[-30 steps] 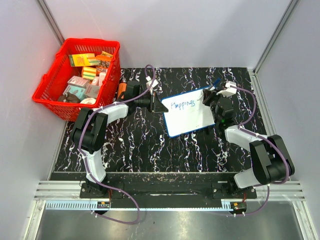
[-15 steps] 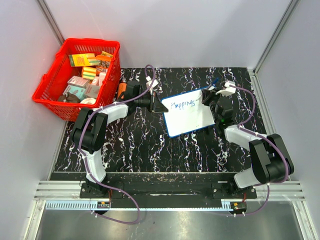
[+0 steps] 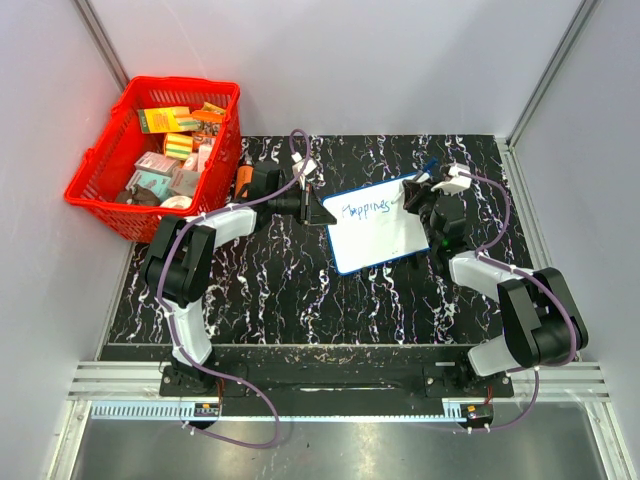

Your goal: Write a sentence on the whiteboard

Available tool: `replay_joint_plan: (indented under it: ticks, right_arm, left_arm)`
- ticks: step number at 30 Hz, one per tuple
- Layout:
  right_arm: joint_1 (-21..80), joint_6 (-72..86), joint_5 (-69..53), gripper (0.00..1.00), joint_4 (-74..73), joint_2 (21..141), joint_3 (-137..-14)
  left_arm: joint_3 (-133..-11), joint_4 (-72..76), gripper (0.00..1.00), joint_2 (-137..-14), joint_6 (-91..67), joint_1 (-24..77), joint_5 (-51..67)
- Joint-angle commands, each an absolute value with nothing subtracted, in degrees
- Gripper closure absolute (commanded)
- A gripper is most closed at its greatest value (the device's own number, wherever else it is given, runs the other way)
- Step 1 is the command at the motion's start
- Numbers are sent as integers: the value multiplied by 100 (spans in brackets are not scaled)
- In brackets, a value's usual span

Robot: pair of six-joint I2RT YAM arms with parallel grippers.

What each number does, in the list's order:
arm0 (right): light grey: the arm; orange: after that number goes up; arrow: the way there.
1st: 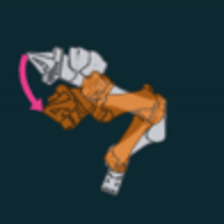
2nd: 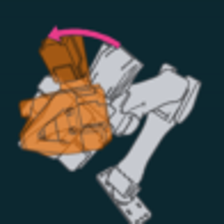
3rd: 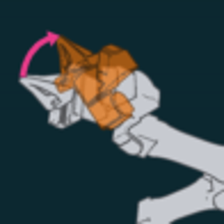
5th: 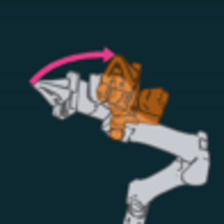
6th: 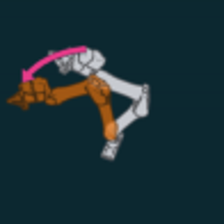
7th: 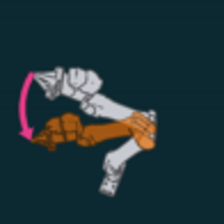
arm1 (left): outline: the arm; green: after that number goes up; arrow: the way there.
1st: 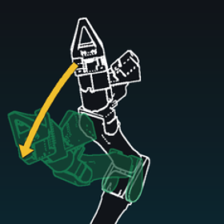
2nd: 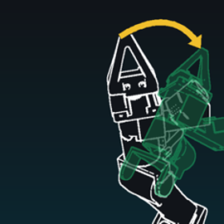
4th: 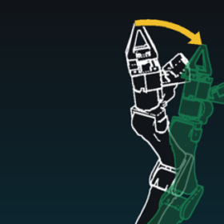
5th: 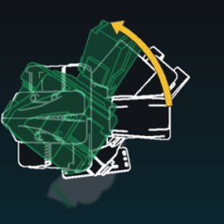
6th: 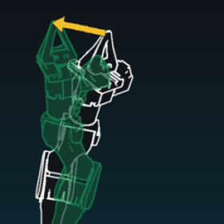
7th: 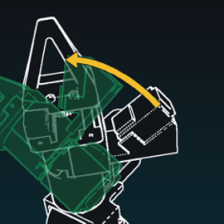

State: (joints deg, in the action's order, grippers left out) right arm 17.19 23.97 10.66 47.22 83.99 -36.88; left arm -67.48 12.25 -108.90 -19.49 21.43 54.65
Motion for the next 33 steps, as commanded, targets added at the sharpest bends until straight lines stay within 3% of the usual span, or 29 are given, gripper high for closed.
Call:
replay_joint_plan:
  ticks: [1, 33]
  right_arm:
    - [1705, 2338, 1248, 100, 4658, 8297, -3604]
    - [1705, 2549, 791, 100, 5001, 8210, -3287]
  left_arm:
    - [-6565, 800, 100, -10960, -1204, 2259, 4720]
    - [-6539, 817, 100, -10960, -1213, 2276, 4702]
